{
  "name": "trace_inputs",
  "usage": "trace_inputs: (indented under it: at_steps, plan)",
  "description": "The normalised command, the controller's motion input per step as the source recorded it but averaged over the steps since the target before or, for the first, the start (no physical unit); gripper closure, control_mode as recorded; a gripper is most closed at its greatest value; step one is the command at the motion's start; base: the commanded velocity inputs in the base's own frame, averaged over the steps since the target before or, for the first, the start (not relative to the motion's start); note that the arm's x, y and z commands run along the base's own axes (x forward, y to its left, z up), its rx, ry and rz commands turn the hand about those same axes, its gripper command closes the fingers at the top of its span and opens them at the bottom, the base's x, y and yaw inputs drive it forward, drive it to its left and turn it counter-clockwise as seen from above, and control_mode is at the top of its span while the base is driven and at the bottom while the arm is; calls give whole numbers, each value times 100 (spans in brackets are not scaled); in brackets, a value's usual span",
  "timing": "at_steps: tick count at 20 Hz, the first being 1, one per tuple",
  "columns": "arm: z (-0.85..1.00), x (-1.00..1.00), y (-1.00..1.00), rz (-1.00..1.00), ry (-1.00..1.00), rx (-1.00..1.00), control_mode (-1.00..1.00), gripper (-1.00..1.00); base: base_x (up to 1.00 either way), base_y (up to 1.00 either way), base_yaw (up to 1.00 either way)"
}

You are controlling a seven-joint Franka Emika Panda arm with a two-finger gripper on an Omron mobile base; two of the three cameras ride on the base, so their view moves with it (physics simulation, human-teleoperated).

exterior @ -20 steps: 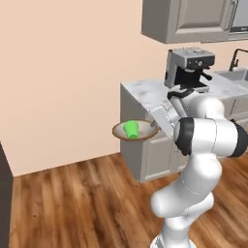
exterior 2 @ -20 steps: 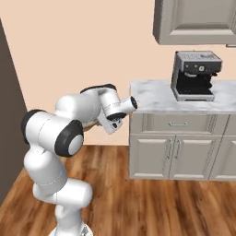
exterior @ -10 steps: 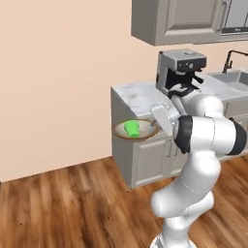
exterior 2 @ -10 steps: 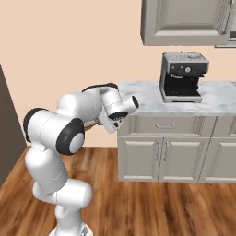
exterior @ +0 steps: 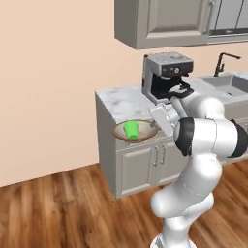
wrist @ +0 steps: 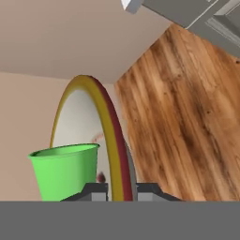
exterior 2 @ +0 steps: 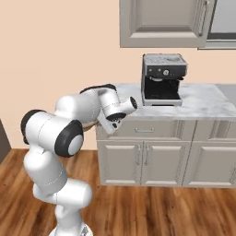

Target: Place the cup inside the bowl on the dining table and move the bowl to any counter.

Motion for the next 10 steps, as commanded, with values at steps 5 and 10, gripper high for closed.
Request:
trace_inputs:
  at_steps: [5, 10]
  plan:
    - [0, 0, 0, 0, 0, 0, 100, 100, 34, -71, 0]
    - [0, 0, 0, 0, 0, 0, 100, 100, 38, -76, 0]
